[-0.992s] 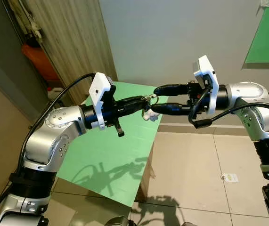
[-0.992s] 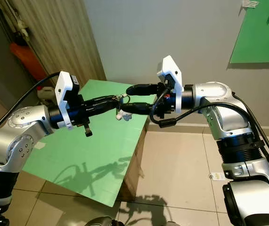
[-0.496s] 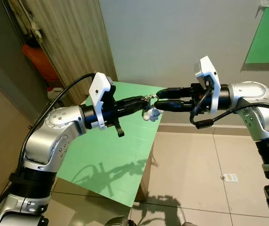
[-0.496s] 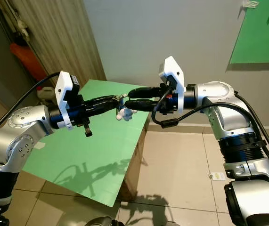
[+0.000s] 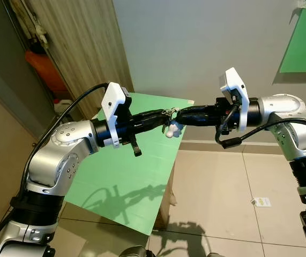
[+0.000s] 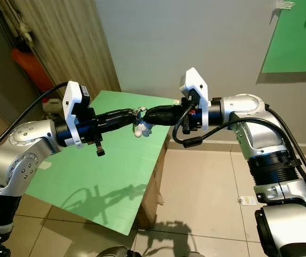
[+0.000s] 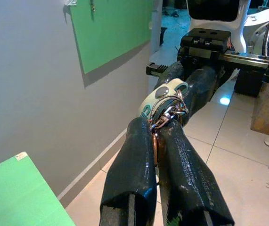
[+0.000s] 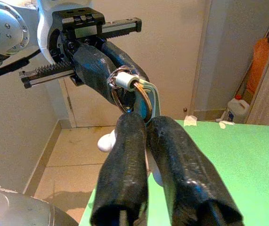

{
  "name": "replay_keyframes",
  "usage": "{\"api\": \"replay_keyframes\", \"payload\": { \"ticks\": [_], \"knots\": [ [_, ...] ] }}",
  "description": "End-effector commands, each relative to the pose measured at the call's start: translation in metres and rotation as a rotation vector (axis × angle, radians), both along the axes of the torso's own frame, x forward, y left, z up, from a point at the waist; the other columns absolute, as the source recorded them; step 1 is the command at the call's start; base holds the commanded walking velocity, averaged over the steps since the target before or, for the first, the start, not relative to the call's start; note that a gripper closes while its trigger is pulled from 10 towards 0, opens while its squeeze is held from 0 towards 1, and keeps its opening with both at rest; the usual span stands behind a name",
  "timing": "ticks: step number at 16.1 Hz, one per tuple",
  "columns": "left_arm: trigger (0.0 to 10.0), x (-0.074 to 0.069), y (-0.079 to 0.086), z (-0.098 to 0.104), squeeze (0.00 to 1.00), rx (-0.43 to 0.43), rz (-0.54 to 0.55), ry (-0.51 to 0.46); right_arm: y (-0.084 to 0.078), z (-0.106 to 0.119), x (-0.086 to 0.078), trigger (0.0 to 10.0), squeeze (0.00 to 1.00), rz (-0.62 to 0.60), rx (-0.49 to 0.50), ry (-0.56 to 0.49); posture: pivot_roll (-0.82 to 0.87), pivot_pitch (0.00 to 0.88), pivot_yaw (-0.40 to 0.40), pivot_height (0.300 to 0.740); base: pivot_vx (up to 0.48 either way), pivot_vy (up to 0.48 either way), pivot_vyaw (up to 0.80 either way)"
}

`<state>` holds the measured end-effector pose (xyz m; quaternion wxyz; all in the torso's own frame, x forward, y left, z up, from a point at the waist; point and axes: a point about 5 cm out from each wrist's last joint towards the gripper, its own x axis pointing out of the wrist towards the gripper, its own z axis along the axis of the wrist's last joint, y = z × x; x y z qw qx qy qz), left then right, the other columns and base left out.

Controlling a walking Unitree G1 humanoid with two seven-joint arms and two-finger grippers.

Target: Hang keys on a hook

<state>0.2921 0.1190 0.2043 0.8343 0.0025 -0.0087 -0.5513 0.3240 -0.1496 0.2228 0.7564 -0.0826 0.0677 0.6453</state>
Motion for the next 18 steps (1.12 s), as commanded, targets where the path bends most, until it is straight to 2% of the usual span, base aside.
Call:
{"api": "replay_keyframes", "payload": {
  "ticks": [1,9,12,14,17,18],
  "knots": [
    [0.0,-0.002,0.004,0.007,0.00,-0.004,-0.004,-0.026,0.004,0.006,0.002,0.0,0.00,0.019,-0.003,-0.022,-0.10,0.023,0.156,0.740,0.000,0.000,0.00],
    [0.0,-0.002,0.003,0.006,0.00,0.001,-0.012,-0.023,0.004,0.009,0.003,0.0,0.00,0.003,0.033,-0.021,-0.10,0.032,0.157,0.740,0.000,0.000,0.00],
    [0.0,-0.002,0.005,0.007,0.00,0.002,-0.003,-0.025,-0.012,0.001,0.010,0.0,0.00,-0.059,-0.046,-0.051,-0.10,0.036,0.154,0.740,0.000,0.000,0.00],
    [0.0,-0.001,0.005,0.006,0.00,0.004,0.003,-0.026,-0.020,0.000,0.014,0.0,0.00,-0.104,-0.054,-0.058,-0.10,0.036,0.154,0.740,0.000,0.000,0.00],
    [0.0,-0.001,0.005,0.007,0.00,0.006,0.003,-0.027,-0.017,0.003,0.013,0.0,0.00,-0.099,-0.037,-0.069,-0.10,0.038,0.157,0.740,0.000,0.000,0.00],
    [0.0,-0.001,0.005,0.007,0.00,0.006,0.002,-0.028,-0.017,0.003,0.016,0.0,0.33,-0.124,-0.040,-0.081,-0.10,0.038,0.158,0.740,0.000,0.000,0.00]
  ]
}}
